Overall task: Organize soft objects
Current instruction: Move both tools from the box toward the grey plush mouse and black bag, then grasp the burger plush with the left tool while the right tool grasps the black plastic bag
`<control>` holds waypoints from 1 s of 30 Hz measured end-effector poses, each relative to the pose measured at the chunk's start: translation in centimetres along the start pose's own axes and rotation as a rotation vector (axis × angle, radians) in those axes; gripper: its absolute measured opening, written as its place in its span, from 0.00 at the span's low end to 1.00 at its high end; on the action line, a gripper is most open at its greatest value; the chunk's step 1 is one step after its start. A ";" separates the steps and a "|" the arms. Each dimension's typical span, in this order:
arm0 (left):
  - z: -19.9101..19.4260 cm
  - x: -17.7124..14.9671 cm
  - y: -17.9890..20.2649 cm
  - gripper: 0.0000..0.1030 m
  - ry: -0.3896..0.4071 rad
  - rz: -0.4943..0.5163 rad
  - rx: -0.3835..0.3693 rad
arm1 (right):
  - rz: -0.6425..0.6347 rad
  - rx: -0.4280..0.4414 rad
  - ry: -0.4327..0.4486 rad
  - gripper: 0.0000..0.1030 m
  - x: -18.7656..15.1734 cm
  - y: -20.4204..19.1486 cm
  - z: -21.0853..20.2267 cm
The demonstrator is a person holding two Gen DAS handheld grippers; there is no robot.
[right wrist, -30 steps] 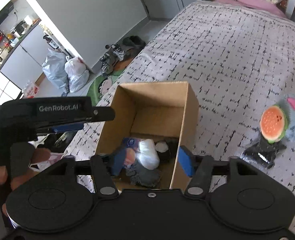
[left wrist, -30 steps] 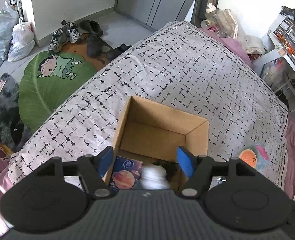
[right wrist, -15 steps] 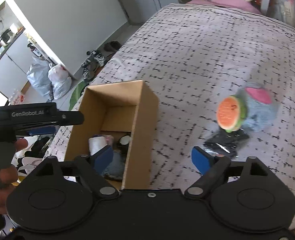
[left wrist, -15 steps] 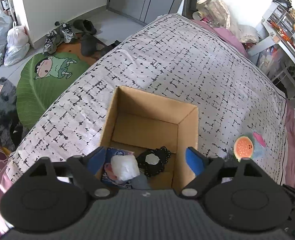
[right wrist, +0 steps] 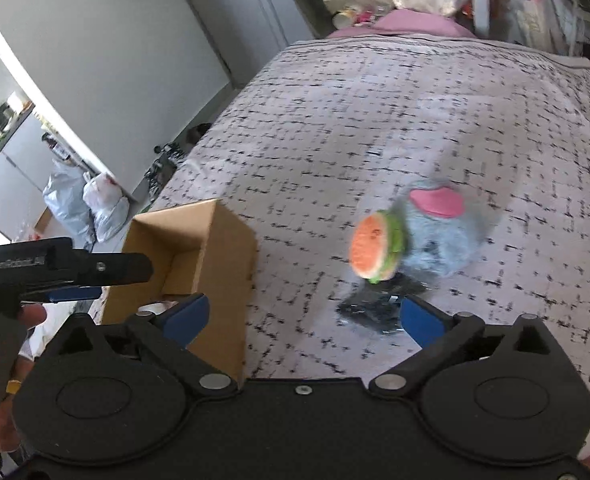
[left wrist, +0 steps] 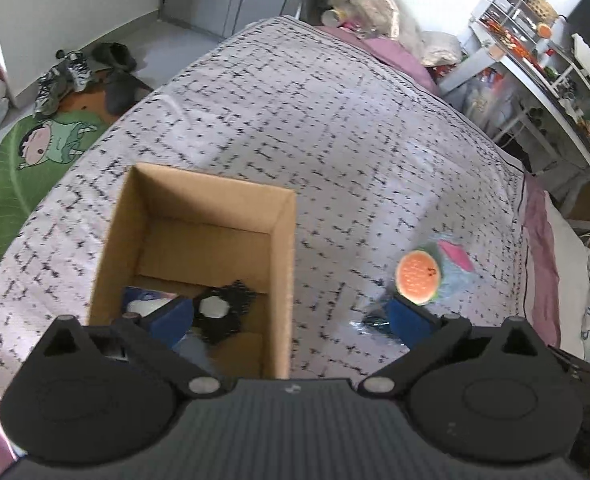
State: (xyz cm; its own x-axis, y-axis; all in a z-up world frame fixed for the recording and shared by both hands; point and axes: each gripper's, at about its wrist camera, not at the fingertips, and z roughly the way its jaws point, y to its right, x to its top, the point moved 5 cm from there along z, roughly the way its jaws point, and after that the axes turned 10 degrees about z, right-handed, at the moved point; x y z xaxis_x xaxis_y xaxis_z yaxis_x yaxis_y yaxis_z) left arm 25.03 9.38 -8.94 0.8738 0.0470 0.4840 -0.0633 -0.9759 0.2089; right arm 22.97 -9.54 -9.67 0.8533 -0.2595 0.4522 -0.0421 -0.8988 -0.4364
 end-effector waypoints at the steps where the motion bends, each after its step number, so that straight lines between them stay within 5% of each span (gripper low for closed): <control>1: 0.1 0.0 0.4 1.00 0.001 0.006 -0.002 | 0.004 0.001 -0.006 1.00 0.1 0.5 0.0; 15: 3.2 0.9 6.4 1.00 -0.040 0.131 0.058 | 0.075 0.016 -0.036 0.95 -0.1 5.6 1.3; 30: 8.2 2.3 11.8 0.96 -0.060 0.262 -0.011 | 0.341 0.077 -0.076 0.77 0.3 9.9 5.0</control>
State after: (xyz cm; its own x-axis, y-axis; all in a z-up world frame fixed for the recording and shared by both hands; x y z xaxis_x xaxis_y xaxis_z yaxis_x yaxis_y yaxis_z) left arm 30.25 -3.80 -12.35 0.8537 -0.2201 0.4720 -0.2961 -0.9507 0.0923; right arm 25.43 -16.76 -17.70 0.8331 -0.5105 0.2129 -0.2942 -0.7349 -0.6110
